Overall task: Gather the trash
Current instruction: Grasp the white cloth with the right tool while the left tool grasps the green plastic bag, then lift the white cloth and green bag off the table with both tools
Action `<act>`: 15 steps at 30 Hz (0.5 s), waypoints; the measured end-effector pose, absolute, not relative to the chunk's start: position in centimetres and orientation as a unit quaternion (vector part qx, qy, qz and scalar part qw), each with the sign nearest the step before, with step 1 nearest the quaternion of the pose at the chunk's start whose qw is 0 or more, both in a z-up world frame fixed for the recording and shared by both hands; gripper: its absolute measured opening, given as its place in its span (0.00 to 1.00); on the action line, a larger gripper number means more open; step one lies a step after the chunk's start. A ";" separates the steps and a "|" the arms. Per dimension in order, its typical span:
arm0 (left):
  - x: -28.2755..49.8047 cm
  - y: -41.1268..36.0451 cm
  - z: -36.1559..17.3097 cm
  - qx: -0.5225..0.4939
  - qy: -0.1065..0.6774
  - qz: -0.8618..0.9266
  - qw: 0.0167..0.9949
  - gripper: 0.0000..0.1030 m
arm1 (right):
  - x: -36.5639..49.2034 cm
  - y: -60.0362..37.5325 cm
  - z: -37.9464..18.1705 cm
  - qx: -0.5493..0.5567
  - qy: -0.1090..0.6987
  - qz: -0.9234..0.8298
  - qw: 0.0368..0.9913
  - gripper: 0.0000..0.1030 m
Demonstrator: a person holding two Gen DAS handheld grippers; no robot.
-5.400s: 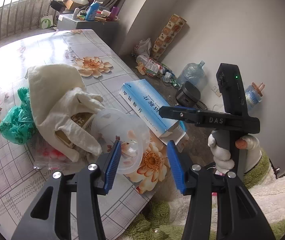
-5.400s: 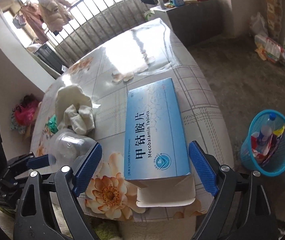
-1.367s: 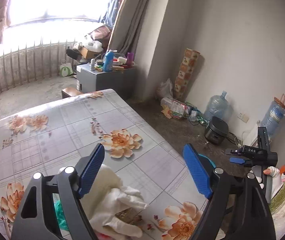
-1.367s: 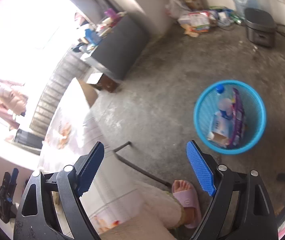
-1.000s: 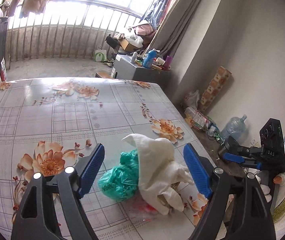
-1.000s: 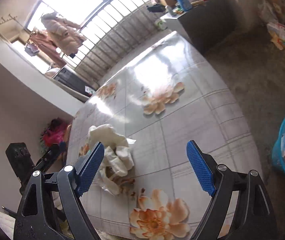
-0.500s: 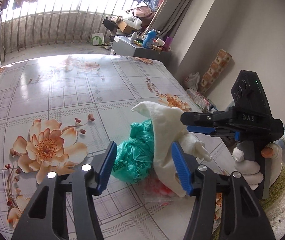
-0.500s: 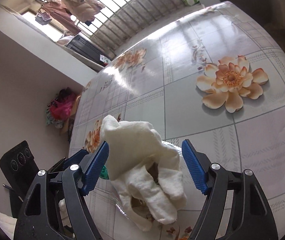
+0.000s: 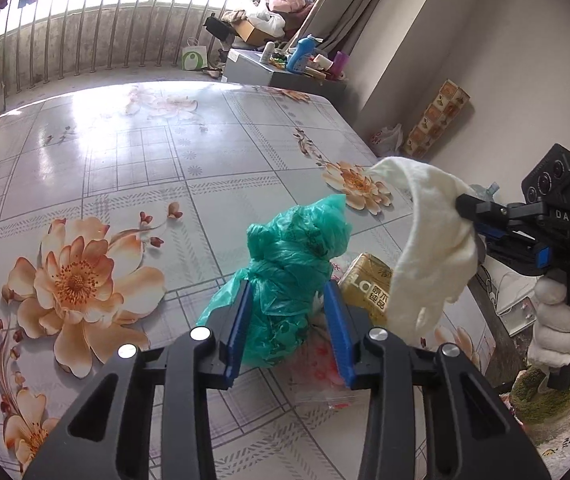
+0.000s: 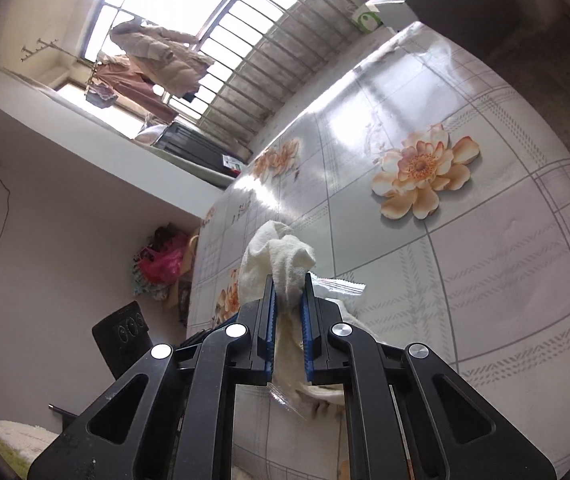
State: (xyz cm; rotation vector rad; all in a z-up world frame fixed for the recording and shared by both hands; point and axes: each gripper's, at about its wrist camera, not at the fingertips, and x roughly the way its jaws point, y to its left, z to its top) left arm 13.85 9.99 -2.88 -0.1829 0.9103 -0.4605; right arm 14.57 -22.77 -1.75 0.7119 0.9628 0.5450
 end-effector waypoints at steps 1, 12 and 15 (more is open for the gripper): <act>13.9 10.0 -2.9 -0.087 0.437 -0.218 0.868 0.35 | 14.3 -23.5 -1.8 0.339 0.445 0.250 0.790 0.09; 14.8 8.8 -2.8 -0.057 0.448 -0.213 0.866 0.45 | 12.0 -26.5 -6.9 0.386 0.481 0.138 0.775 0.16; 15.4 8.1 -3.0 -0.039 0.454 -0.202 0.867 0.46 | 12.1 -25.9 -7.2 0.377 0.490 0.128 0.776 0.20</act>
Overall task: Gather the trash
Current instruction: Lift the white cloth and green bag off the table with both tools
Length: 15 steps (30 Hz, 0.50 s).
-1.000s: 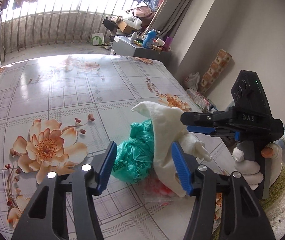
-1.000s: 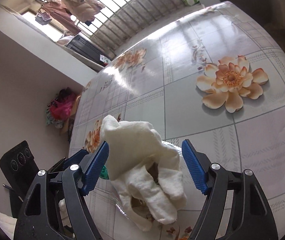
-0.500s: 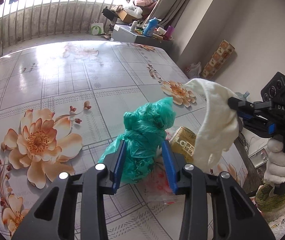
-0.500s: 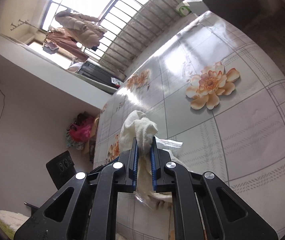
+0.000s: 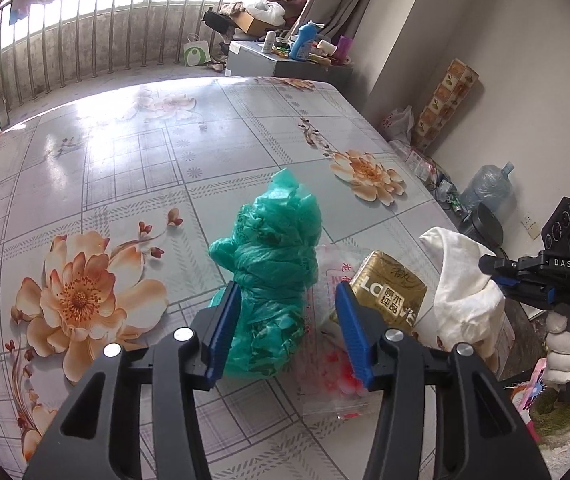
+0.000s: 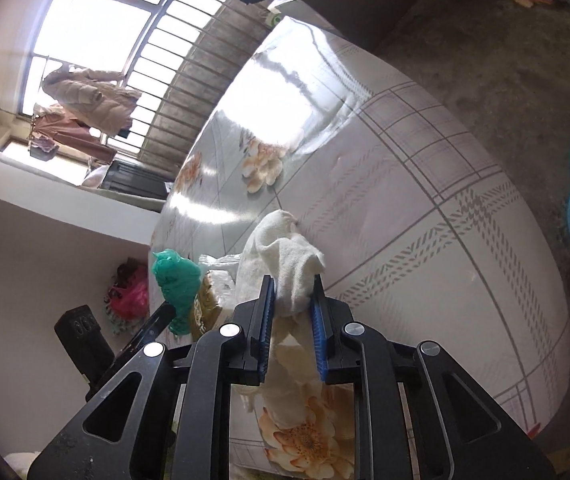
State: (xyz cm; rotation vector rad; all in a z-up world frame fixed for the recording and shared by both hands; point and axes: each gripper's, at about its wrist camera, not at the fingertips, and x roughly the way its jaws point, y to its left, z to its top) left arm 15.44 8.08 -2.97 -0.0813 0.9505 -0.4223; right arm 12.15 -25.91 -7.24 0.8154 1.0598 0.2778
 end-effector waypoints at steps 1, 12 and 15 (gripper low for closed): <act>15.8 7.9 -3.1 -0.037 0.456 -0.200 0.866 0.46 | 12.1 -25.9 -7.3 0.372 0.492 0.126 0.777 0.21; 17.4 6.9 -4.4 0.013 0.463 -0.151 0.873 0.46 | 12.1 -26.2 -7.5 0.358 0.500 0.117 0.780 0.31; 17.2 6.8 -4.5 0.032 0.458 -0.139 0.877 0.46 | 11.4 -27.2 -7.8 0.363 0.502 0.112 0.777 0.32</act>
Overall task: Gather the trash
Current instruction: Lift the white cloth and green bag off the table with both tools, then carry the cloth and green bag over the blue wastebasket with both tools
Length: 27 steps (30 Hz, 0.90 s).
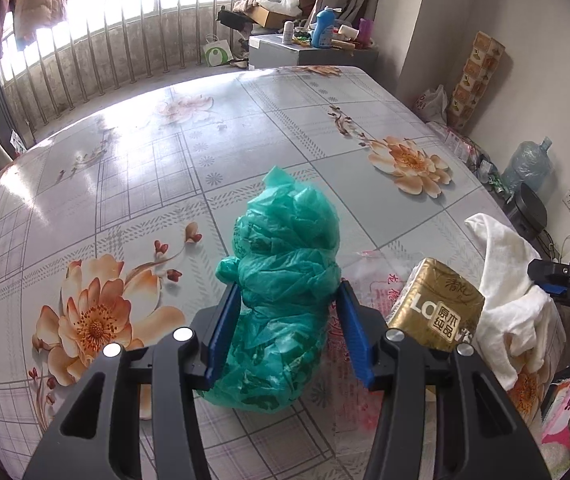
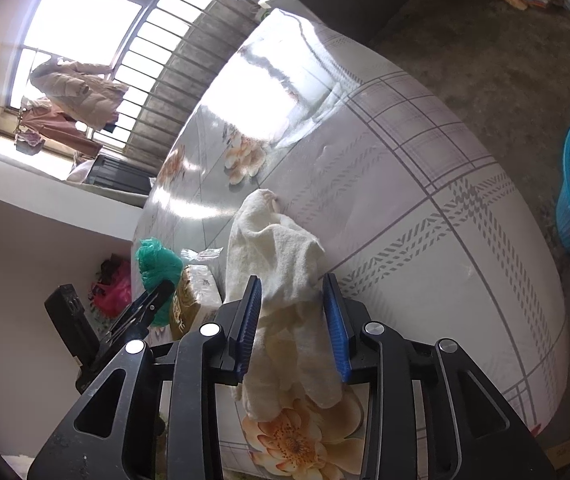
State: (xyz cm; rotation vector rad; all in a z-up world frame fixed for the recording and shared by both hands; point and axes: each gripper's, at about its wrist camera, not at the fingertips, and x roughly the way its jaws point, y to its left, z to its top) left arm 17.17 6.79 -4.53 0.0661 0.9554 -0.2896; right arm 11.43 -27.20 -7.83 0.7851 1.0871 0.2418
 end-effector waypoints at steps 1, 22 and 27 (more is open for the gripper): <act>17.1 6.8 -4.5 0.035 0.456 -0.134 0.879 0.46 | 11.4 -27.3 -7.9 0.364 0.503 0.109 0.776 0.33; 15.8 5.9 -3.6 0.078 0.423 -0.112 0.896 0.43 | 12.1 -26.3 -7.6 0.338 0.506 0.096 0.788 0.35; 15.6 6.0 -3.1 0.084 0.416 -0.109 0.899 0.43 | 12.3 -26.0 -7.6 0.324 0.511 0.090 0.791 0.17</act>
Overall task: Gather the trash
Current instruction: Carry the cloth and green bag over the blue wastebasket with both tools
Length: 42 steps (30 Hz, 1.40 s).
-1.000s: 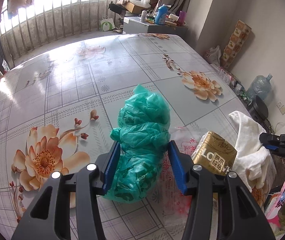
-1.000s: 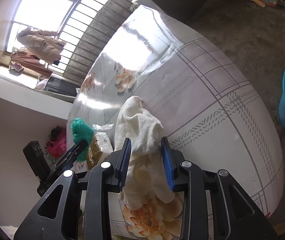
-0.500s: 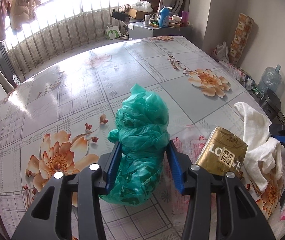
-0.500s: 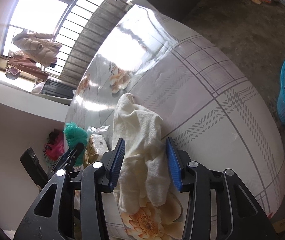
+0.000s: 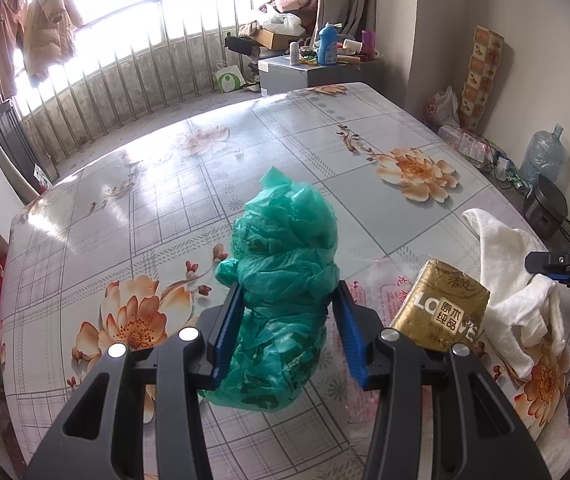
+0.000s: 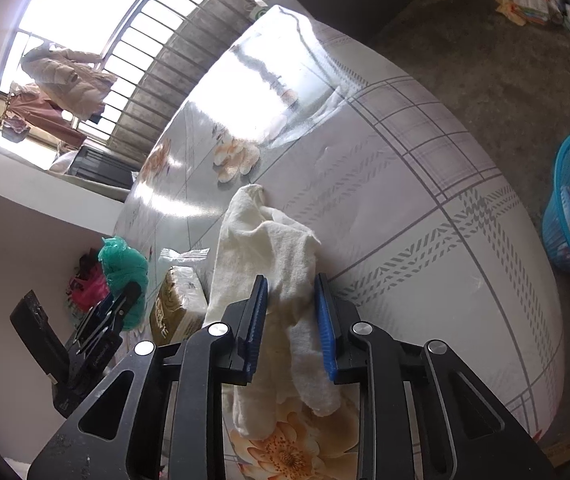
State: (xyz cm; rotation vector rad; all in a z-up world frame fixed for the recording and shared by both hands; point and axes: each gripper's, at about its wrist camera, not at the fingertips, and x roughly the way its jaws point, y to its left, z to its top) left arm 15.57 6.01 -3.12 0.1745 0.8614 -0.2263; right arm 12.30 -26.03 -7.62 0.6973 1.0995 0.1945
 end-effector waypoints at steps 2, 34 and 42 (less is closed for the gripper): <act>15.4 6.1 -2.9 0.086 0.412 -0.108 0.900 0.43 | 12.2 -26.2 -7.5 0.329 0.507 0.093 0.791 0.13; 13.0 4.3 6.0 0.072 0.324 -0.197 0.922 0.43 | 9.5 -28.1 0.2 0.371 0.373 0.142 0.839 0.06; 12.2 0.9 6.5 0.087 0.322 -0.228 0.915 0.43 | 8.9 -29.1 -0.1 0.380 0.358 0.140 0.841 0.06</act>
